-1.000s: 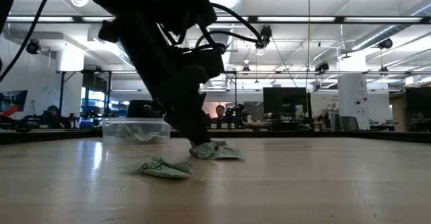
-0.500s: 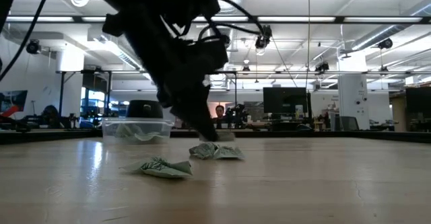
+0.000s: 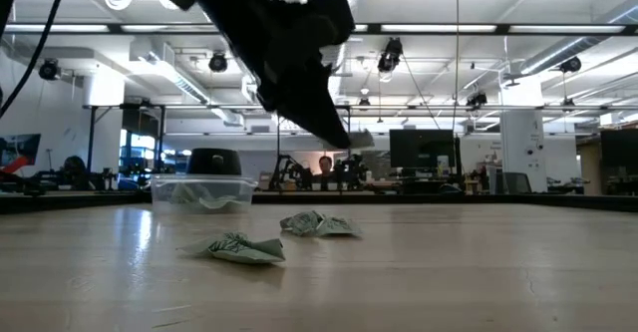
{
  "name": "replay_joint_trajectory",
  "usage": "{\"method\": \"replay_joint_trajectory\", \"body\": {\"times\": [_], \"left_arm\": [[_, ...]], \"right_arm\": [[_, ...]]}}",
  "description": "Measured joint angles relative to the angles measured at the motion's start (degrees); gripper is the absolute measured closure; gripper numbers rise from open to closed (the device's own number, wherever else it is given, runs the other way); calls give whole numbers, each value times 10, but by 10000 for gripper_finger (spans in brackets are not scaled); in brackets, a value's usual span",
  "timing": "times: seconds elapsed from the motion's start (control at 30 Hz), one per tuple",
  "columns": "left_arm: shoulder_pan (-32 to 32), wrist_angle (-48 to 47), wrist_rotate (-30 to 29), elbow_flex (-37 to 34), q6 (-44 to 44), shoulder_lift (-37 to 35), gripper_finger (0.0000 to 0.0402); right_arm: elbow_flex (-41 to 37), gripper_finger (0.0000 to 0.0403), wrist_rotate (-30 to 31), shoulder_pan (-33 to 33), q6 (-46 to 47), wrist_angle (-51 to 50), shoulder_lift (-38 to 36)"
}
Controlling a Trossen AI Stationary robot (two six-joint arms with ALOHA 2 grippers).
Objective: Pick and place items into bin
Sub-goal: Put the green stevia packet into the transparent bin
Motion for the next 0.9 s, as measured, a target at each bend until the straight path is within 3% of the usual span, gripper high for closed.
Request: {"method": "replay_joint_trajectory", "body": {"times": [0.53,0.7,0.9], "left_arm": [[93,-377,-135,1,26,-156,398],[142,-388,-126,-45,25,-208,398],[185,-370,-56,-111,24,-241,398]], "right_arm": [[0,344,15,0,-4,-2,47],[-1,344,18,-1,0,2,56],[-1,344,18,-4,5,2,61]]}}
